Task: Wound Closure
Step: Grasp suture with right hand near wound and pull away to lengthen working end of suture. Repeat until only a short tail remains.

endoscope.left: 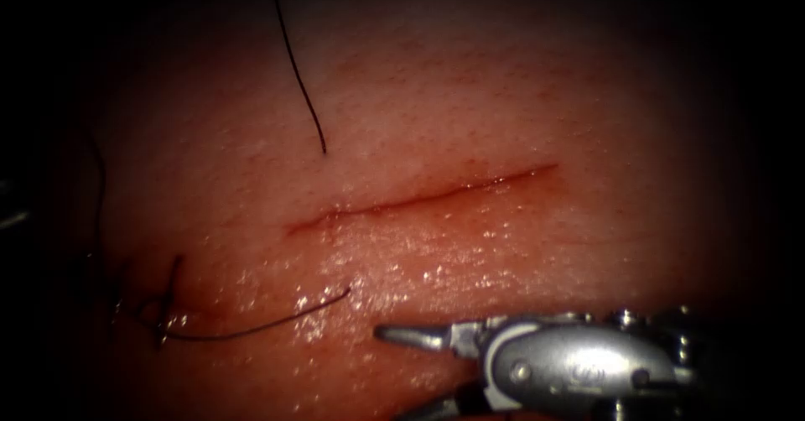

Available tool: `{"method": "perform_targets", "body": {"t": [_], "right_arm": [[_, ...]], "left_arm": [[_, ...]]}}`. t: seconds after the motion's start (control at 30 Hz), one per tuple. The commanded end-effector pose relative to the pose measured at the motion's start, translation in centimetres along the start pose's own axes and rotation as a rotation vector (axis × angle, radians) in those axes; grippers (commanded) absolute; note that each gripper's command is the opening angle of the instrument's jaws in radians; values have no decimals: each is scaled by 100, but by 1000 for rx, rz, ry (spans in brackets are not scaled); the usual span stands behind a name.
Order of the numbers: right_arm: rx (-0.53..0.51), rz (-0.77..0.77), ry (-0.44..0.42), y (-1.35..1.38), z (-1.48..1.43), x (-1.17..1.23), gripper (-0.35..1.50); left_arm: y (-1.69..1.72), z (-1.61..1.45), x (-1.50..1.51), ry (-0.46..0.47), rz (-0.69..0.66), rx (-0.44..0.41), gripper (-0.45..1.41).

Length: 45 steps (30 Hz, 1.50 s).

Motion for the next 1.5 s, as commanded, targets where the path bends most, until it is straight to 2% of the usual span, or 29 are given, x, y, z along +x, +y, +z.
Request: {"method": "perform_targets", "body": {"t": [0.03,0.1,0.27,0.37,0.57,0.63,0.67,0.73,0.83,1.03,1.3,1.5], "right_arm": [[1,-1,-12,10,16,-6,105],[6,0,-34,19,27,-14,105],[-1,-6,-71,36,59,-37,118],[0,-17,-94,41,73,-50,118],[29,-19,-147,45,87,-74,88],[31,-4,-149,46,86,-78,58],[34,2,-150,46,84,-78,31],[48,20,-159,45,79,-78,-35],[74,124,-201,35,74,-72,-35],[110,128,-226,2,58,-51,-35],[135,112,-219,-70,20,-4,-35],[163,98,-206,-129,13,30,-35]], "left_arm": [[1,10,-3,1,0,0,-45],[2,12,-2,1,0,2,-45],[5,15,-2,1,1,6,-45],[7,17,-1,5,2,6,-45],[10,18,0,4,4,7,-45],[11,18,1,5,5,4,-45],[12,18,1,3,7,2,-45],[13,19,1,2,15,-3,-45],[17,22,4,0,15,-12,-45],[27,31,6,3,17,-38,-45],[41,46,8,-2,24,-69,-45],[46,51,8,-8,24,-79,-45]]}}
